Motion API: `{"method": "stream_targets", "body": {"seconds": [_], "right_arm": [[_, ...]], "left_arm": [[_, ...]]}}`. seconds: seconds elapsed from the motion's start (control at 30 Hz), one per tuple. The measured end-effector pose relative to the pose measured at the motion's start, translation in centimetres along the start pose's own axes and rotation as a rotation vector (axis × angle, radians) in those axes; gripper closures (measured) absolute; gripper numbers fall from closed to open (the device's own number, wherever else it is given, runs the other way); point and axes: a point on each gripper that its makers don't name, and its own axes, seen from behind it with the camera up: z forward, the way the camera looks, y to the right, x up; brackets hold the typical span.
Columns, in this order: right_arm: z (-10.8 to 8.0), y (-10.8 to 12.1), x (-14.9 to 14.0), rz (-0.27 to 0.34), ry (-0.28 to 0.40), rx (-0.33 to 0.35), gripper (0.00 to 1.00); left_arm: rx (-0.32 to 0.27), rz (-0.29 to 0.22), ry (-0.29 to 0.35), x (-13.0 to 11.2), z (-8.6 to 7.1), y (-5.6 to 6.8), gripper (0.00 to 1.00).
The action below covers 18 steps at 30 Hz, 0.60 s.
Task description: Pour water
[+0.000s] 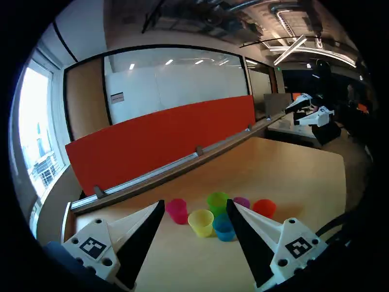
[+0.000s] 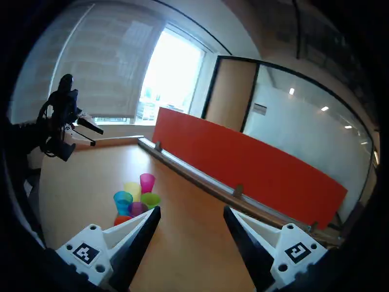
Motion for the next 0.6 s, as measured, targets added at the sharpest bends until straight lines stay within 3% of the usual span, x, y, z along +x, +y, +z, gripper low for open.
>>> {"method": "stream_targets", "body": {"seconds": [0.27,0.6], "right_arm": [[0.6,-0.3,0.7,0.004,-0.038,0.072,0.0],[1.8,-0.5,0.6,-0.06,-0.077,0.112,0.0]], "left_arm": [[-0.065,0.006,-0.054,-1.2,1.1,1.1,0.06],[-0.127,0.019,-0.101,-2.9,2.2,1.9,0.06]]}}
